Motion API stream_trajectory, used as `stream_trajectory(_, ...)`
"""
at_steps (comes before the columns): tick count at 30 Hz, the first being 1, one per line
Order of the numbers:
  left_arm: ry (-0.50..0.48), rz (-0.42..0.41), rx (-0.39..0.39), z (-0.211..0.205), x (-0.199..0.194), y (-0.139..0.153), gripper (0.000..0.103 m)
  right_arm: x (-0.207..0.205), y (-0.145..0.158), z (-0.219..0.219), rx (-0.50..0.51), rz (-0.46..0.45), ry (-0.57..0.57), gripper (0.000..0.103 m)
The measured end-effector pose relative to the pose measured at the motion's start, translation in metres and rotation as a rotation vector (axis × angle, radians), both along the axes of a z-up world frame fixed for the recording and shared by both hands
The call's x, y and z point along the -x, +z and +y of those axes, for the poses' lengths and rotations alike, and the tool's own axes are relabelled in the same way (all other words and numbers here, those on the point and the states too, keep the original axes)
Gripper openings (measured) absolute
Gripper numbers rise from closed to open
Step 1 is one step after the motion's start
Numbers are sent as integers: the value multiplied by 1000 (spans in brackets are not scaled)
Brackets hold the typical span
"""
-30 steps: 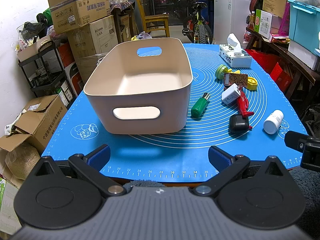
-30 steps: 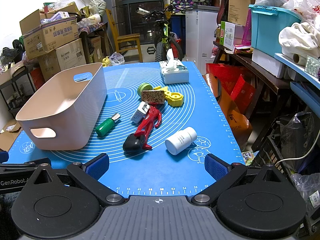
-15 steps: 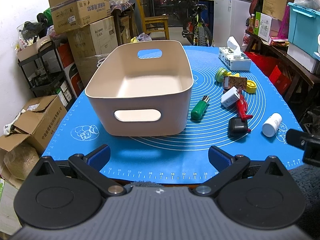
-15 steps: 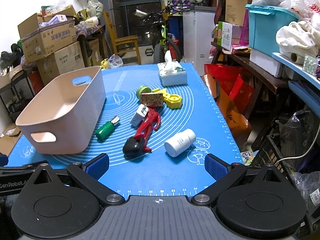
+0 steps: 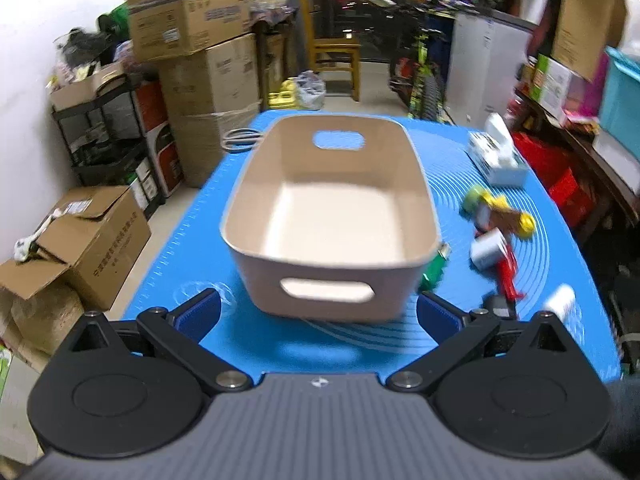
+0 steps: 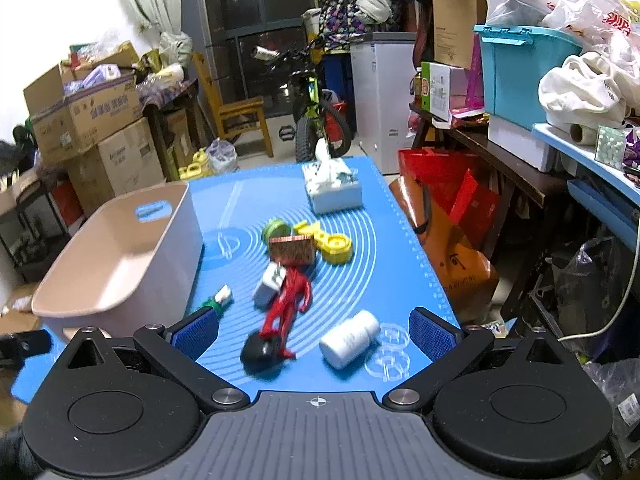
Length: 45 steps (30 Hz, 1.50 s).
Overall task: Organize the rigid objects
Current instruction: 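Grip the beige bin's rim with the left gripper while the right gripper grasps the white pill bottle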
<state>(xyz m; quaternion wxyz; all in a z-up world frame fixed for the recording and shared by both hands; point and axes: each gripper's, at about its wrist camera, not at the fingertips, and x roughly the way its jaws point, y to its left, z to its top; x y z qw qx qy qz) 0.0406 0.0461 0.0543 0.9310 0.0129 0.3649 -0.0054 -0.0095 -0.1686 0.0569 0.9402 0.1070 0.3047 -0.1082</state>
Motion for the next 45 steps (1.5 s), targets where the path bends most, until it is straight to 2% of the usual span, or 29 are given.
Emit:
stream_trajectory(6,93,-26,47,24,-27,34,103,-18,11,-9,5,-31,-25,101)
stream_trajectory(9,108,-49,29,30,-38,42,103,-29,11,-13,6,-30,-39,101)
stream_trajectory(12,105,-21,-6,36,-54,43,103,-39,8,-18,-3,-18,-53,101)
stream_trajectory(18,99,17,-26,51,-84,30,103,-61,-2,-21,41,17,-87,101)
stream_trajectory(24,108,76,-13,66,-118,14,103,-86,-26,-31,9,97,-127,101)
stream_trajectory(30,90,130,-69,67,-147,-3,103,-112,-59,-39,-21,201,-152,100)
stream_trajectory(35,75,181,-35,75,-156,-19,103,-124,-84,-45,-84,292,-169,98)
stream_trajectory(39,63,221,-59,75,-157,-32,102,-131,-99,-47,-118,348,-188,96)
stream_trajectory(42,36,216,-89,72,-157,-36,102,-134,-106,-46,-107,376,-194,94)
stream_trajectory(45,11,221,-83,71,-159,-38,101,-137,-110,-45,-106,397,-193,92)
